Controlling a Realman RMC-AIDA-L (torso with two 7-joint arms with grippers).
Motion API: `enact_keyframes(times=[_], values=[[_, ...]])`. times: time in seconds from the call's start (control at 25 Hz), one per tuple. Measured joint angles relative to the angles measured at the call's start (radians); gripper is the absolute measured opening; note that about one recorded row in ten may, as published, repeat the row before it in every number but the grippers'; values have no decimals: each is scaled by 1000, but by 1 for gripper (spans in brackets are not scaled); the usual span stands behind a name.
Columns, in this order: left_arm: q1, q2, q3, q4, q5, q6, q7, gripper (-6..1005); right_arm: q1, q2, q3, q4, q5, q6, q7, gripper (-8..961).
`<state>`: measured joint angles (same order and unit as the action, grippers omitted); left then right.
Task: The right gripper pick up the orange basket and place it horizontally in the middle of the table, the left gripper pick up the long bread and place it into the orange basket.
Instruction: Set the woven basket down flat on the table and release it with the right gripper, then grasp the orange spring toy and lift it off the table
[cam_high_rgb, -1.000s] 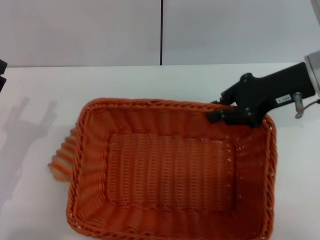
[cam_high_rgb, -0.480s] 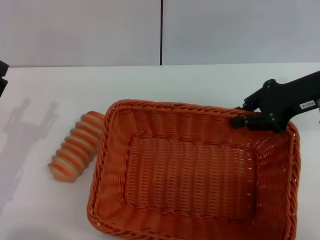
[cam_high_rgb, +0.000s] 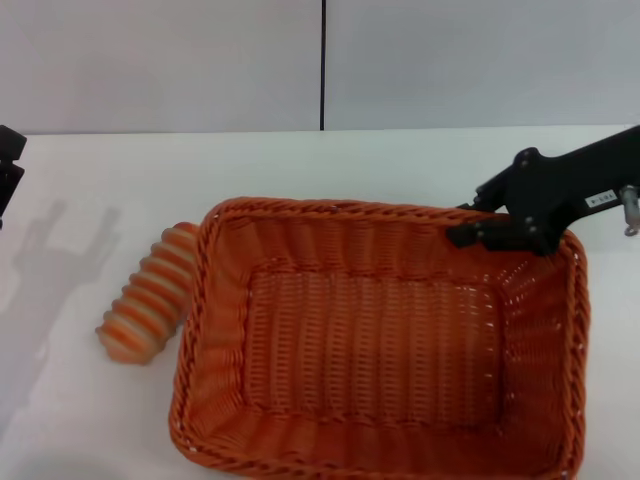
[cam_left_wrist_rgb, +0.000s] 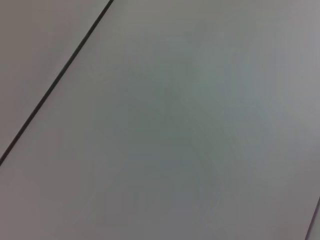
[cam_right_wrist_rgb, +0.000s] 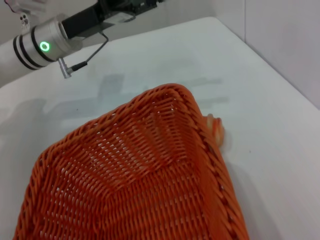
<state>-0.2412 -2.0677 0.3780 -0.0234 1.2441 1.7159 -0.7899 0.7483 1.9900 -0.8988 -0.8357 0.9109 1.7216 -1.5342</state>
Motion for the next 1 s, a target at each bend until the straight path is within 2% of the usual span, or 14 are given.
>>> enact_keyframes(times=[0.12,0.52,0.64,0.72,0.8,0.88,0.92,1.0], values=[[-4,0,3,-2,0,-3,0,844,13,10,0,2,-4,-33,3,172],[-8,0,1,-2,0,-4,-4,845,4,16,23,-5,28,-110,-3,289],[-12,0,-4,4,0,-5,-3,844,-7,17,47,-11,47,-118,-20,379],[-13,1,-4,6,0,-5,-3,845,-45,22,122,-26,102,-124,-74,440],[-15,3,-4,13,0,-6,-7,846,-66,23,155,-29,132,-125,-96,500],[-15,5,8,32,2,-6,-25,846,-121,25,220,-24,227,-123,-153,505],[-15,6,23,59,6,-9,-55,845,-186,25,273,-5,331,-120,-212,507],[-15,7,40,91,11,-15,-94,845,-255,25,319,32,437,-118,-276,509]])
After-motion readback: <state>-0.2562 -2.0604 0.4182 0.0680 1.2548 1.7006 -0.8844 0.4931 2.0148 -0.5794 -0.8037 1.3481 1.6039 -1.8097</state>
